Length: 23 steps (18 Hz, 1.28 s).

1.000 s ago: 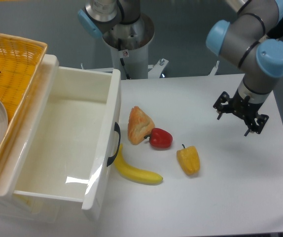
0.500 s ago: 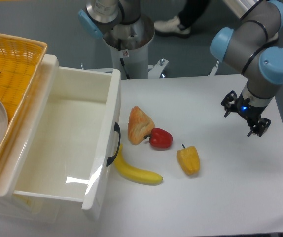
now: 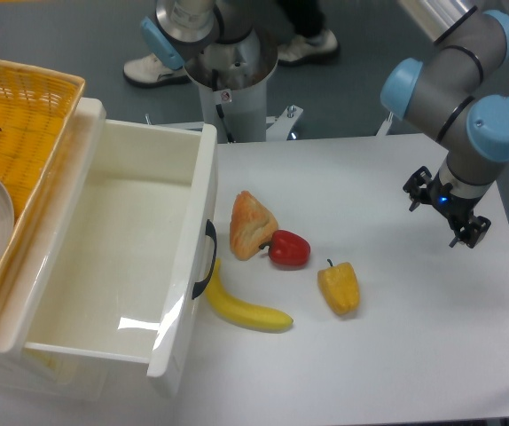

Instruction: Slide open the top white drawer

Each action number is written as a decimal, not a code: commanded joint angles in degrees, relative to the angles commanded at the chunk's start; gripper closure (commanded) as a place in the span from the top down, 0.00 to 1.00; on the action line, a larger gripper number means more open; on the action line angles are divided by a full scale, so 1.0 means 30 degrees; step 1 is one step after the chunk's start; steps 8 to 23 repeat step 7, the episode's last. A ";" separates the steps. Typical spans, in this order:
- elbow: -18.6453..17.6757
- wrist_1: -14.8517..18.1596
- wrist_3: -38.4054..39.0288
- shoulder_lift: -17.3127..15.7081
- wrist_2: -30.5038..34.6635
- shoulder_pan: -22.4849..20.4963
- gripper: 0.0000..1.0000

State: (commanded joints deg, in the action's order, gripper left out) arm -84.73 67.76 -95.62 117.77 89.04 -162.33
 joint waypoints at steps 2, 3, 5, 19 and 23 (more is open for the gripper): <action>0.0000 0.0000 0.0000 0.0029 -0.0060 0.0000 1.00; 0.0000 0.0000 0.0000 0.0088 -0.0118 0.0000 1.00; 0.0000 0.0000 0.0058 0.0117 -0.0119 0.0029 1.00; 0.0000 0.0000 0.0058 0.0117 -0.0119 0.0029 1.00; 0.0000 0.0000 0.0058 0.0117 -0.0119 0.0029 1.00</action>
